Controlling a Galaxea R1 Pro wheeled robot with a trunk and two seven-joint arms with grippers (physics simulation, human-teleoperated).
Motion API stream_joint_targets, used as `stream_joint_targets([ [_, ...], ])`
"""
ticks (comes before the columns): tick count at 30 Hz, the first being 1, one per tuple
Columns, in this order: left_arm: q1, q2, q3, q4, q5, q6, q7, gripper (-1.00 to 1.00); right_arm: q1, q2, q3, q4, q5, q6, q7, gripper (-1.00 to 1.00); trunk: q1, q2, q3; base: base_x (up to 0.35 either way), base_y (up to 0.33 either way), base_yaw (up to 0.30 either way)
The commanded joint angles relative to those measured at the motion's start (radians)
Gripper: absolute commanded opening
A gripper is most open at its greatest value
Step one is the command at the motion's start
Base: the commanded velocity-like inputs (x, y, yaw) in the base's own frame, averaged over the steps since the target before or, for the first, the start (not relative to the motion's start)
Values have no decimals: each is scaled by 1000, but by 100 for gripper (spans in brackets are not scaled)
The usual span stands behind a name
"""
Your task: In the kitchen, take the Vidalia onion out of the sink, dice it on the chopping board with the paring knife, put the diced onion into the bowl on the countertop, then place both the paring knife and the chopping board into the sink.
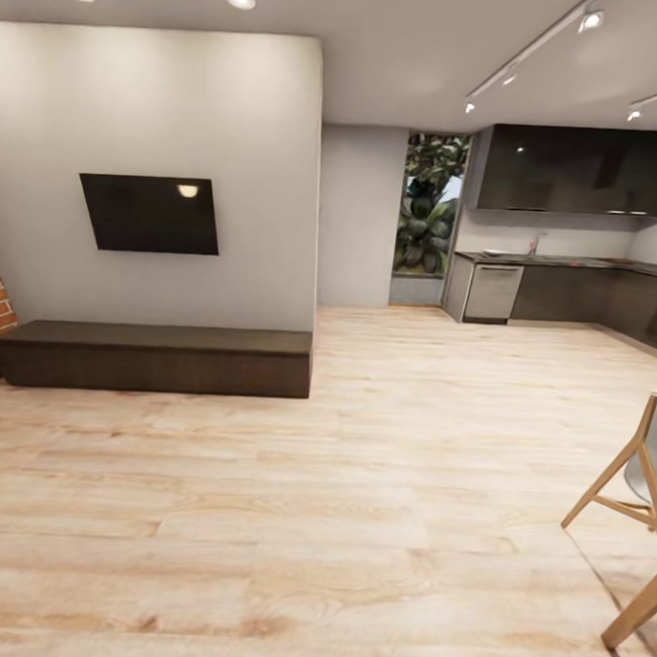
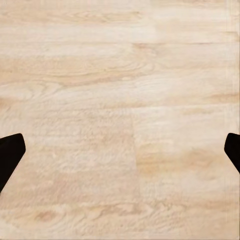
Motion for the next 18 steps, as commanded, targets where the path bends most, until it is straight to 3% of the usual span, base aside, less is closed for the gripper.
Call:
stream_joint_targets([
  [1, 0, 0, 0, -1, 0, -2, 0, 100, -1, 0, 1, 1, 0, -3, -4, 100, 1, 0, -1, 317, 0, 0],
  [18, 0, 1, 0, -1, 0, -2, 0, 100, 0, 0, 1, 1, 0, -3, -4, 100, 1, 0, -1, 317, 0, 0],
])
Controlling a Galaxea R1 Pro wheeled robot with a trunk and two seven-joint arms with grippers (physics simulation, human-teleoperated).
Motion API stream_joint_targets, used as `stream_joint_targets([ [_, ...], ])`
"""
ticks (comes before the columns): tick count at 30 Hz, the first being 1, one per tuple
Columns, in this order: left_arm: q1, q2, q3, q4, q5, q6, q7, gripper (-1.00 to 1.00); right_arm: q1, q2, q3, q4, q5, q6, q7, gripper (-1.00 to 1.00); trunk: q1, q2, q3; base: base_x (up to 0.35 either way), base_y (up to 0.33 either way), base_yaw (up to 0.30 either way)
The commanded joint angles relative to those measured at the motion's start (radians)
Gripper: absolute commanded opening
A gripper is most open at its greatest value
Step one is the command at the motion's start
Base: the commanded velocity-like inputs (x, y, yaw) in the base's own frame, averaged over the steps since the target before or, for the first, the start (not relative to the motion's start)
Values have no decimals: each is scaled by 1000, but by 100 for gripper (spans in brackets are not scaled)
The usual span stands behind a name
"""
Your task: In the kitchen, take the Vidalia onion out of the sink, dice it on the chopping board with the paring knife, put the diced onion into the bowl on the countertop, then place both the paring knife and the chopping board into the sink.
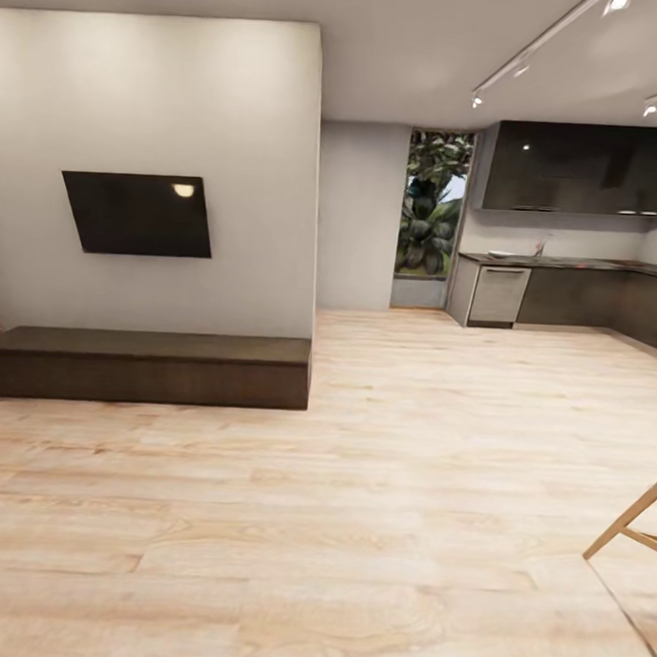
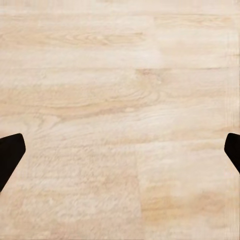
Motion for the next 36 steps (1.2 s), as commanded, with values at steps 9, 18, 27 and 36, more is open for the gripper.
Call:
stream_joint_targets([
  [9, 0, -1, 0, -1, -1, -2, 0, 100, -1, 0, 1, 1, 0, -3, -4, 100, 1, 0, -1, 317, 0, 0],
  [18, 0, 0, 0, -1, -1, -2, 0, 100, 0, 0, 1, 1, 0, -3, -4, 100, 1, 0, -1, 317, 0, -63],
  [27, 0, 0, 0, -1, -1, -2, 0, 100, 0, 0, 1, 1, 0, -3, -4, 100, 1, 0, -1, 317, 0, -90],
  [36, 0, 0, 0, -1, -1, -2, 0, 100, 0, 0, 1, 1, 0, -3, -4, 100, 1, 0, 1, 317, 0, -114],
])
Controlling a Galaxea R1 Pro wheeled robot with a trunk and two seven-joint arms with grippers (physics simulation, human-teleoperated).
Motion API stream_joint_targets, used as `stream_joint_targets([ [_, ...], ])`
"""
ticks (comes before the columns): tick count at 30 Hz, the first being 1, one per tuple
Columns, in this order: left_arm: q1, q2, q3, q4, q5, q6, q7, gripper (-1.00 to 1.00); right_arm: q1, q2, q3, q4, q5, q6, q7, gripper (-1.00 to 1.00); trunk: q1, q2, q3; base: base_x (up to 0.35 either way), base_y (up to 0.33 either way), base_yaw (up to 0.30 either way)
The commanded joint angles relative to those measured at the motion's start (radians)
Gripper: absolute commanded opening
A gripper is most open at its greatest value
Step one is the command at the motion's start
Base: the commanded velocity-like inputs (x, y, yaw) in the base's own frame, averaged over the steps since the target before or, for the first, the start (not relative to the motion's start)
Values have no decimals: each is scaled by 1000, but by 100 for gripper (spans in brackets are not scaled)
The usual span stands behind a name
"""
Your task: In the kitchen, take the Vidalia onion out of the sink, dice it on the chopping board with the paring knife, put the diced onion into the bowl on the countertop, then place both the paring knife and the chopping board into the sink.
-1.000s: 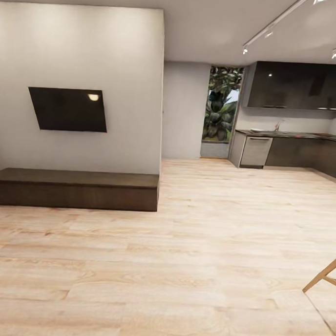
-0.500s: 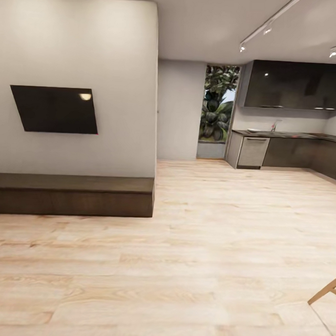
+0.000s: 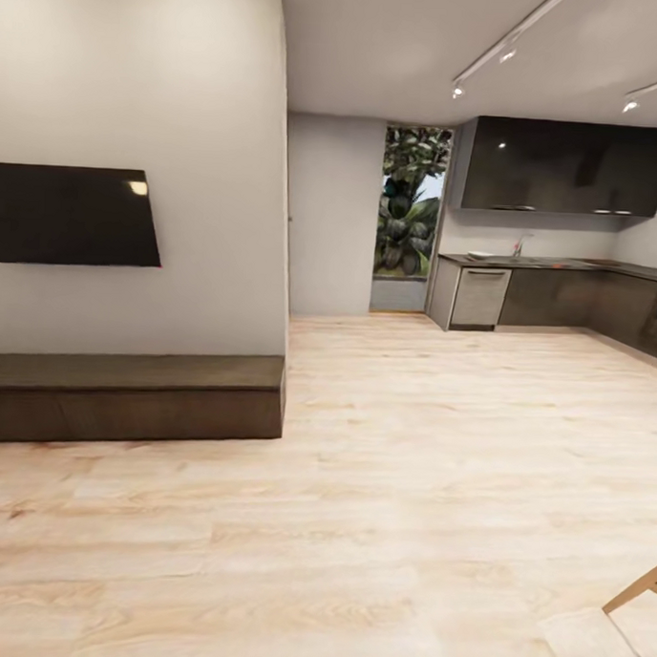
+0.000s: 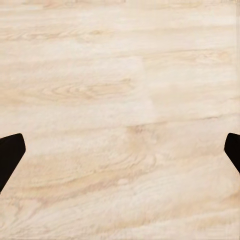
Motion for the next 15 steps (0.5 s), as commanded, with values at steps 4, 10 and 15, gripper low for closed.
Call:
stream_joint_targets([
  [4, 0, 0, 0, 0, -1, -2, 0, 100, -1, 0, 1, 1, 0, -3, -4, 100, 1, 0, 1, 317, 0, -144],
  [10, 0, 0, 0, 0, 0, -2, 0, 100, -1, 0, 1, 1, 0, -3, -4, 100, 1, 0, 3, 317, 0, -139],
  [15, 0, 0, 0, 0, 0, -2, 0, 100, -1, 0, 1, 1, 0, -3, -4, 100, 1, 0, 5, 317, 0, -131],
])
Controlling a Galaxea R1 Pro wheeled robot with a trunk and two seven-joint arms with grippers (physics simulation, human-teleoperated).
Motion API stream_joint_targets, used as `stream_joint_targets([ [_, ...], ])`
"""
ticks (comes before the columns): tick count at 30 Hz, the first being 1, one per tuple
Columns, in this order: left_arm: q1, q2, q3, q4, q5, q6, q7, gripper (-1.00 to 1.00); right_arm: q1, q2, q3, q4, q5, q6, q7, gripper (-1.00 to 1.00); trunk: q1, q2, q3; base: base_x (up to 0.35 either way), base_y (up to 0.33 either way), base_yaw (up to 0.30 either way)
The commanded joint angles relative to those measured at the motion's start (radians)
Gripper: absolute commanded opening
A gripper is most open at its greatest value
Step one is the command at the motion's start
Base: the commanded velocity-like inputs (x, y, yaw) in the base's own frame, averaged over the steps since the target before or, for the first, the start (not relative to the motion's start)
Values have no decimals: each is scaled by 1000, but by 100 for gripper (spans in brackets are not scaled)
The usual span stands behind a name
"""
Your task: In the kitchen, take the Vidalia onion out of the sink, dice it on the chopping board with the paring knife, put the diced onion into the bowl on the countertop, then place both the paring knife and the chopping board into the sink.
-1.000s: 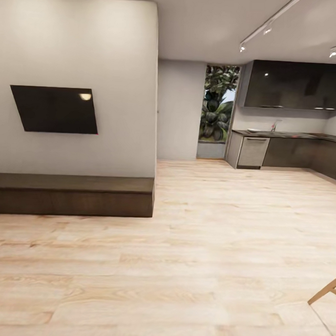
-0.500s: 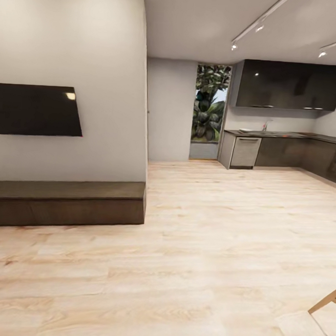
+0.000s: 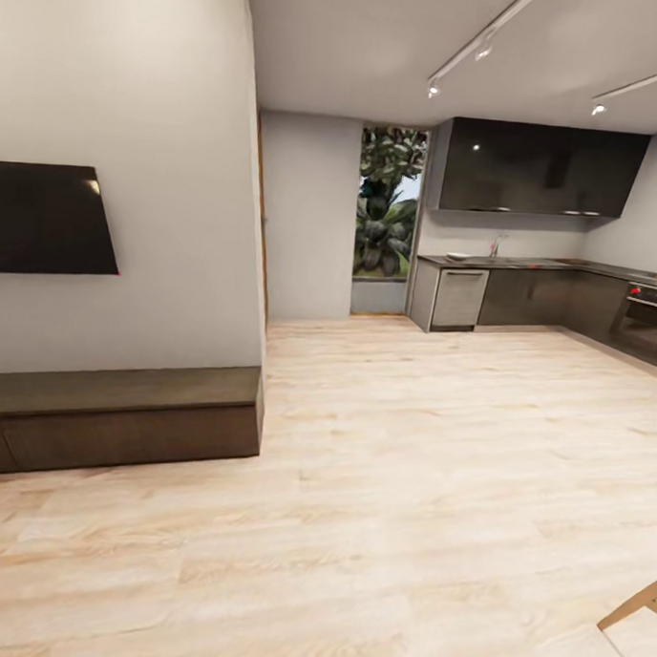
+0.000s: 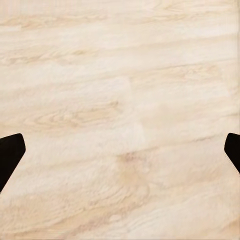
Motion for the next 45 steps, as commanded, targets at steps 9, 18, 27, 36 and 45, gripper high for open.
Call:
stream_joint_targets([
  [9, 0, 0, 0, 0, 0, -2, 0, 100, 0, 0, 1, 1, 0, -3, -4, 100, 1, 0, 3, 317, 0, -119],
  [18, 0, 0, 0, 0, -1, -2, -1, 100, 0, 0, 1, 1, 0, -3, -4, 100, 1, 0, 7, 317, 0, -116],
  [27, 0, 0, 0, 0, -1, -2, -1, 100, -1, 0, 1, 1, 0, -3, -4, 100, 1, 0, 10, 317, 0, -115],
  [36, 0, 0, 0, 0, 0, -2, 0, 100, 0, 0, 1, 1, 0, -3, -4, 100, 1, 0, 14, 317, 0, -117],
  [45, 0, 0, 0, 0, -1, -2, 0, 100, -1, 0, 1, 1, 0, -3, -4, 100, 1, 0, 18, 317, 0, -127],
])
